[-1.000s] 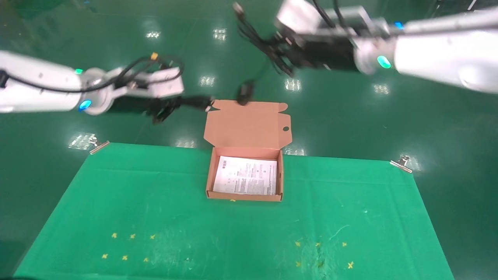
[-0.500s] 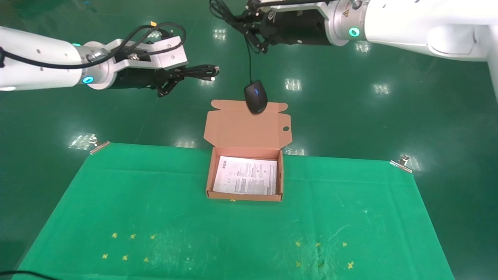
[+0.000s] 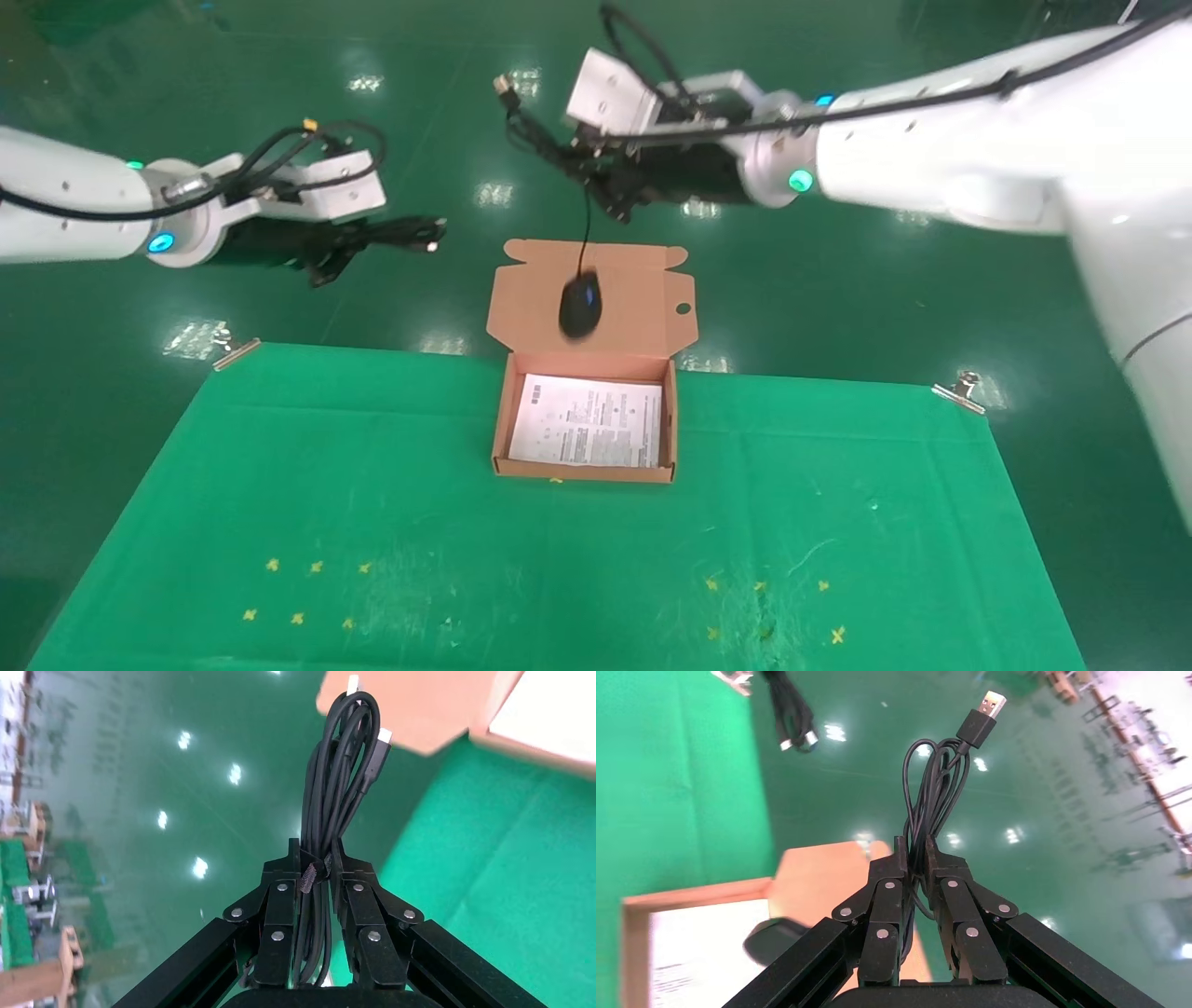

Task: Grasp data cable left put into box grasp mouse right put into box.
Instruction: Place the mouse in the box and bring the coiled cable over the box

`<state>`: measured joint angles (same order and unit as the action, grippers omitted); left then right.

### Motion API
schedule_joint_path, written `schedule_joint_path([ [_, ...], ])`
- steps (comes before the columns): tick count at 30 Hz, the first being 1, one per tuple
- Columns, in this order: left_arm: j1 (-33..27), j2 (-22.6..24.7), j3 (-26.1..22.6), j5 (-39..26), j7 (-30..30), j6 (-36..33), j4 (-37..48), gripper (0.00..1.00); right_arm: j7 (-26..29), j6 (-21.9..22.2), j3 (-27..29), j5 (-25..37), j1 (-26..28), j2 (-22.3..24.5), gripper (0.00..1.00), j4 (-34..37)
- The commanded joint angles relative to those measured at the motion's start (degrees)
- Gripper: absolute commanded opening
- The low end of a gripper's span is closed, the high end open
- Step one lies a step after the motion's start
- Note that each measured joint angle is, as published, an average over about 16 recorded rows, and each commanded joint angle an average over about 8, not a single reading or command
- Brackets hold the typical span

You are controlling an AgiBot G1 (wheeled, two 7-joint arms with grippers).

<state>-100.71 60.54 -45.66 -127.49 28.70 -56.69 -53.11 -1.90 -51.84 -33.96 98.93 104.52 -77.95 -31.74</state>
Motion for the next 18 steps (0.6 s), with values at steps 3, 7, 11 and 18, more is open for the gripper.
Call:
schedule_joint_path([
  [3,0.59,-0.84,-0.82,-3.31,3.99,-1.89,-1.64,0.00,1.38,0.65,-3.11,-1.56,-1.68,-0.15,0.00,-1.13],
  [7,1.06,-1.33,-1.21,-5.53,6.97,-3.14,-3.80,0.00,3.42,1.58,-6.87,-2.95,-3.08,-0.23,0.00,-2.28],
  [11,1.50,-1.65,-1.30,-6.48,8.59,-3.70,-5.55,0.00,5.83,2.70,-10.90,-4.25,-4.27,-0.33,0.00,-3.34],
  [18,1.92,-1.98,-1.34,-7.16,9.82,-4.14,-7.04,0.00,10.05,6.91,-17.90,-7.03,-6.41,-0.44,0.00,-5.29],
])
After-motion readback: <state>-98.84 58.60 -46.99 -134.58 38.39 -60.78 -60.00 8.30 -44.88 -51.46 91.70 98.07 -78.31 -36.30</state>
